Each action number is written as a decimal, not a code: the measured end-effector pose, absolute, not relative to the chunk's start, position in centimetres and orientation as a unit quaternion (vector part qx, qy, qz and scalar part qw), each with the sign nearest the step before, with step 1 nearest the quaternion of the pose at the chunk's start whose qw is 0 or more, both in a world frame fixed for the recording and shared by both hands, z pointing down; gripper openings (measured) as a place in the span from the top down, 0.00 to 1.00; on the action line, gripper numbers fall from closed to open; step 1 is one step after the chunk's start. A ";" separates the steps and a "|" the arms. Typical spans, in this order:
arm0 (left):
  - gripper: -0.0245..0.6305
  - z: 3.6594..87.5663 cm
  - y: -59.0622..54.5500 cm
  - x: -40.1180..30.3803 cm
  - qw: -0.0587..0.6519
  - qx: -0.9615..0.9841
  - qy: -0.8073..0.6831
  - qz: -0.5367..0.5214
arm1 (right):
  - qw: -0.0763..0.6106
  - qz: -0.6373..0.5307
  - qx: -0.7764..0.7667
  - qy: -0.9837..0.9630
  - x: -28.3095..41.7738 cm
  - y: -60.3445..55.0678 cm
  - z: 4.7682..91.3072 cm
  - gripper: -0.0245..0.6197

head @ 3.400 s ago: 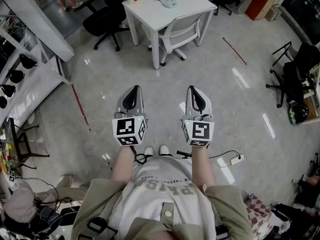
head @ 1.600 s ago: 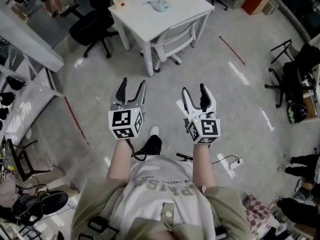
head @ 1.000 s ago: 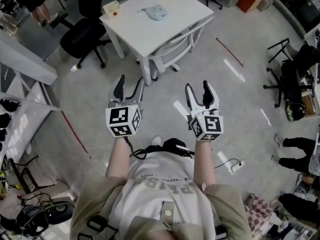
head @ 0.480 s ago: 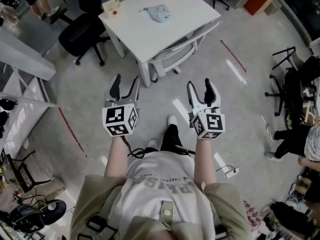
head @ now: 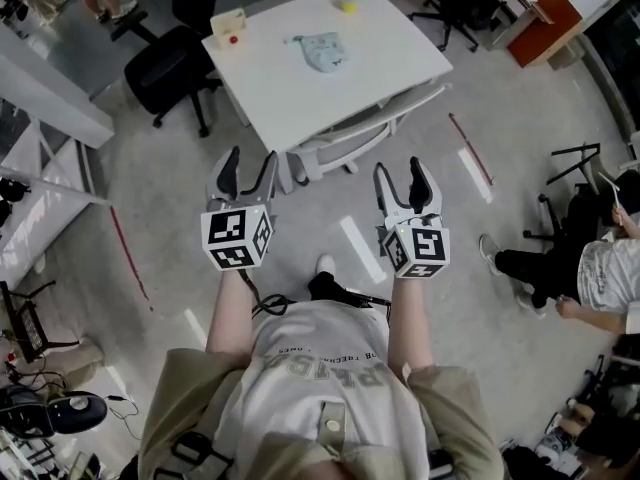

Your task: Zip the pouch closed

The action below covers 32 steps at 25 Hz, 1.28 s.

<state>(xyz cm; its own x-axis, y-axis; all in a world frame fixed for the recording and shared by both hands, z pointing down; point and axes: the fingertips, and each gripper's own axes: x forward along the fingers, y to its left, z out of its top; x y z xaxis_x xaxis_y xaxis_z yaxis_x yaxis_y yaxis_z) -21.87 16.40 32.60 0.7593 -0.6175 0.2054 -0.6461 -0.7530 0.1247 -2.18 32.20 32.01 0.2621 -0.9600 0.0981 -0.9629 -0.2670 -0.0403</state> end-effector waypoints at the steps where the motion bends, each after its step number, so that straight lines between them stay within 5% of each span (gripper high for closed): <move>1: 0.53 32.5 16.1 -21.3 0.095 0.931 -0.344 0.075 | 0.015 0.050 0.790 -0.611 -1.4 31.7 31.9 0.56; 32: 0.54 37.8 3.1 -10.4 0.125 0.914 -0.366 0.126 | 0.041 0.090 0.762 -0.640 11.6 17.8 36.1 0.56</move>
